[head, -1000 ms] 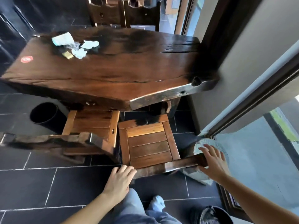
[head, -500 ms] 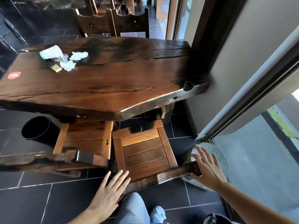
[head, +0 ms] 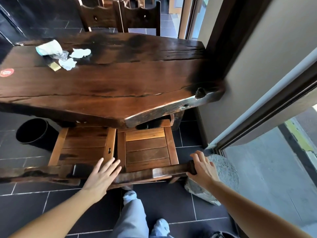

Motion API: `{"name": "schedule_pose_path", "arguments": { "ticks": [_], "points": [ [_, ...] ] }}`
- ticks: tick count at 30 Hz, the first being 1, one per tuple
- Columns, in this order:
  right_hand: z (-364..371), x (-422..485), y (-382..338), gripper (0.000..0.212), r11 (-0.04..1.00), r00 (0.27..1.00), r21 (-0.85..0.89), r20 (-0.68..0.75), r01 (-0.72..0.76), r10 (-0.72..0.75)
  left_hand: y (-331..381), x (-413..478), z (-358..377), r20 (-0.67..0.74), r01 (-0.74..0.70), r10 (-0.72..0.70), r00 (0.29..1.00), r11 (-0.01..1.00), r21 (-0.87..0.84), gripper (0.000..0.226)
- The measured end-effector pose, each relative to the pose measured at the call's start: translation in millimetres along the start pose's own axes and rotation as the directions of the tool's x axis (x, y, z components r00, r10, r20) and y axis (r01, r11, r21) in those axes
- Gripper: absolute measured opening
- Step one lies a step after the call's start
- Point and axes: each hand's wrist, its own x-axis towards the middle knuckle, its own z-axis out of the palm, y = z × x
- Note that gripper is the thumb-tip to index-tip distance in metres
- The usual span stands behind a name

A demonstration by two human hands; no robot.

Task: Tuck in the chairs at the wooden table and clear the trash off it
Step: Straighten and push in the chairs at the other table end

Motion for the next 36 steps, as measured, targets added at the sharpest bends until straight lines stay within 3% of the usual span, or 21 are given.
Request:
{"name": "schedule_pose_path", "arguments": {
  "ticks": [6,15,22,31,36],
  "points": [
    [-1,18,-22,0.051,1.0,0.999,0.014,-0.027,-0.023,0.023,-37,25,-4,0.052,-0.021,0.017,0.999,0.996,0.083,0.08],
    [-6,50,-43,0.049,0.998,0.997,0.037,-0.041,-0.058,0.06,-75,56,-7,0.034,0.04,-0.038,0.999,0.998,-0.055,0.082],
    [-2,55,-45,0.05,0.998,0.997,0.036,-0.056,-0.054,0.055,-81,59,-4,0.008,0.045,-0.045,0.999,0.997,-0.069,0.08],
    [-8,51,-49,0.051,0.994,0.995,0.058,-0.027,-0.097,0.099,-97,39,9,-0.136,-0.003,-0.044,0.99,0.946,-0.323,0.101],
    [-11,52,-49,0.05,0.992,0.995,0.091,0.036,-0.092,0.089,-102,28,14,-0.09,-0.018,-0.005,0.996,0.966,-0.259,0.104]
  ]
}}
